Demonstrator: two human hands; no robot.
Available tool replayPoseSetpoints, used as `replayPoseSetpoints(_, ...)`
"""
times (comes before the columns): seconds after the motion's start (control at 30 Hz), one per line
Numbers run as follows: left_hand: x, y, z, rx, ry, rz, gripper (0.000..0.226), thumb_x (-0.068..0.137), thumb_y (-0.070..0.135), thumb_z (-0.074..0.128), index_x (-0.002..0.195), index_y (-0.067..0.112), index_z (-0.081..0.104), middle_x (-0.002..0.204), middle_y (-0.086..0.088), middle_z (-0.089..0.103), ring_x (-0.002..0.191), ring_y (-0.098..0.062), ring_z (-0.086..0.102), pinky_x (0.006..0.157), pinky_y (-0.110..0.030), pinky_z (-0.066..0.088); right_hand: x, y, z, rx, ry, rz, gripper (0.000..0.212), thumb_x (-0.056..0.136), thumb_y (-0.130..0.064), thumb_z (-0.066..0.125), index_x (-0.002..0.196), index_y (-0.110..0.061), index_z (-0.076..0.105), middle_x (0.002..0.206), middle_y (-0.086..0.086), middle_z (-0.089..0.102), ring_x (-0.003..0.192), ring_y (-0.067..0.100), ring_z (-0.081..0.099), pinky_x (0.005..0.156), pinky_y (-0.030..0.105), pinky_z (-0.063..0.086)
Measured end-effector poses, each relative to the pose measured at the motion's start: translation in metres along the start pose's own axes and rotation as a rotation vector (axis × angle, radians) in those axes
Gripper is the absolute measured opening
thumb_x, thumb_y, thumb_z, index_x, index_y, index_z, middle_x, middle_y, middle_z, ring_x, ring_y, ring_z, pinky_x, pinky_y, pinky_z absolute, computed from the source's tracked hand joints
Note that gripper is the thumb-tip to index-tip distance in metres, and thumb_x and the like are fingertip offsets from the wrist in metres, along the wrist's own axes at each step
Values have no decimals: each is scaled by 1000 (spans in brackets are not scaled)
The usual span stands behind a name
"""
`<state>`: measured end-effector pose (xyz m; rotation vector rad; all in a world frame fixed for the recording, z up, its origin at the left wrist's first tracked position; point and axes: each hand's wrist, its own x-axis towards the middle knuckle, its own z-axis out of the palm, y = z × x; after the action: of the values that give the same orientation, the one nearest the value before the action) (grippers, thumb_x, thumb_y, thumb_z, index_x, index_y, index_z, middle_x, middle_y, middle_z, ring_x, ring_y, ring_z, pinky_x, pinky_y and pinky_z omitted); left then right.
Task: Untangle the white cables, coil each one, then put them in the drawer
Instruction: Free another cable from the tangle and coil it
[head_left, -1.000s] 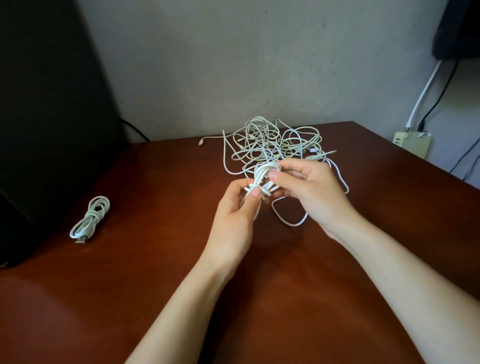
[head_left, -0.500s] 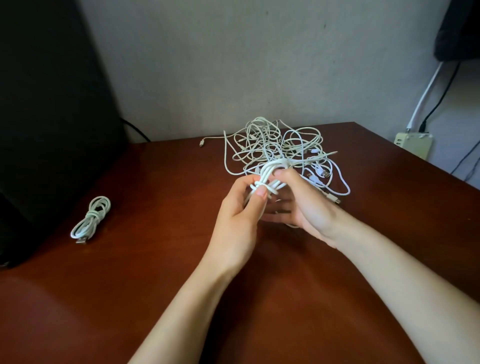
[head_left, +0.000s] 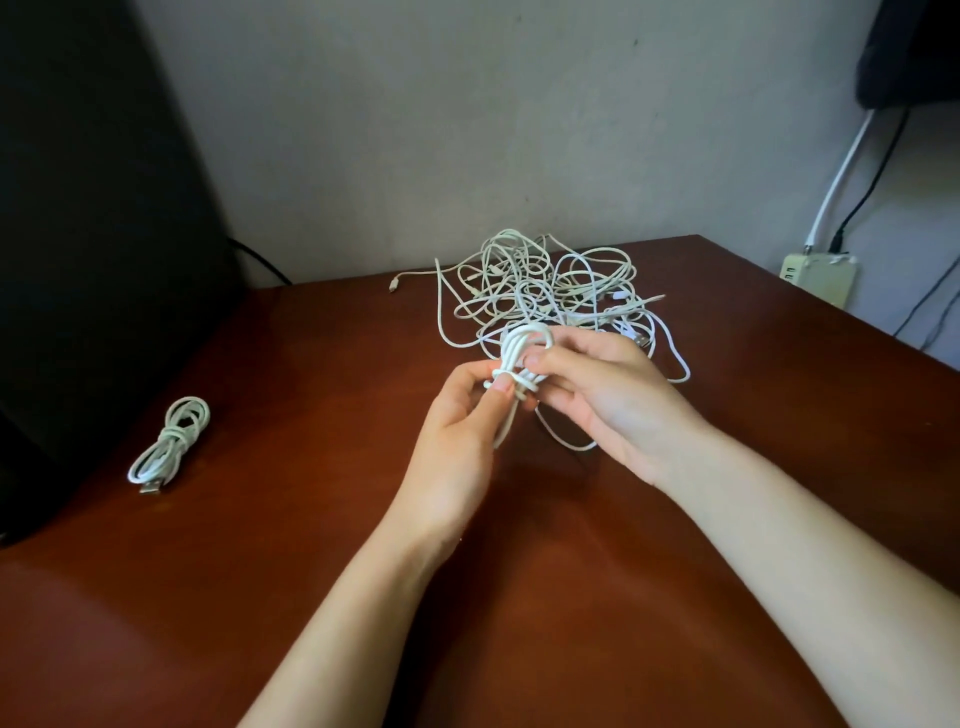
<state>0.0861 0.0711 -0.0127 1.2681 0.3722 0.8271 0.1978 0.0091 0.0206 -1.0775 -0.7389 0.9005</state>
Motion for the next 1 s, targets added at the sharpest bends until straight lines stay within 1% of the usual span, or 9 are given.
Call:
replayPoseSetpoints(0.1,1,-2,-1,-14,9,-4,24,84,25,56,99,6,60,82,-6,62,85,-25,46,94,-46,38,1,2,2,66,70,-19,27,87,11,54,112,3,59,91,15,66,80,18,65,67,24,55)
replayPoseSetpoints(0.2,2,-1,-1,-46,24,-3,17,83,25,56,86,12,66,81,-14,54,77,-25,36,86,-45,30,0,8,5,64,134,-31,29,85,5,62,113,5,57,102,19,67,88,19,66,81,29,55)
replayPoseSetpoints(0.3,1,0,-1,-38,23,-21,18,83,26,56,75,19,71,91,-15,49,90,-26,35,85,-43,27,-2,9,7,18,170,-44,28,84,0,66,111,3,60,104,19,69,91,21,68,90,34,54)
replayPoseSetpoints(0.4,0,1,-1,9,44,-23,19,82,27,55,74,19,70,82,-14,50,69,-22,37,80,-40,30,-3,8,6,8,156,-67,21,85,4,63,105,-4,60,100,17,70,89,21,68,85,33,56)
replayPoseSetpoints(0.47,-1,1,0,33,51,-26,19,82,28,54,78,15,68,77,-12,53,62,-12,37,73,-35,31,-3,6,5,4,134,-73,20,86,5,61,102,-7,59,94,15,71,85,21,67,81,32,57)
replayPoseSetpoints(0.57,-1,2,0,36,55,-36,18,91,22,54,80,12,65,75,-9,52,60,-10,35,63,-28,27,-4,4,4,41,109,-66,22,85,4,62,103,-7,58,86,12,70,79,19,65,72,30,56)
replayPoseSetpoints(0.63,-2,5,1,19,60,-45,24,99,14,46,83,8,62,76,-9,50,60,-10,35,61,-26,26,-3,4,5,106,86,-50,20,85,3,62,102,-7,58,85,12,68,76,18,64,67,27,55)
replayPoseSetpoints(0.9,-5,8,8,-49,96,-89,13,100,11,43,98,6,54,65,1,54,58,-9,35,58,-25,26,-3,6,6,190,81,-53,13,88,0,59,100,-6,57,86,14,69,74,18,66,61,23,52)
replayPoseSetpoints(1.0,-4,10,9,-64,128,-97,12,98,10,48,109,14,47,73,-6,59,62,-11,41,59,-24,30,-4,6,6,208,109,-55,14,89,1,59,101,-5,57,88,16,69,77,22,68,62,26,54)
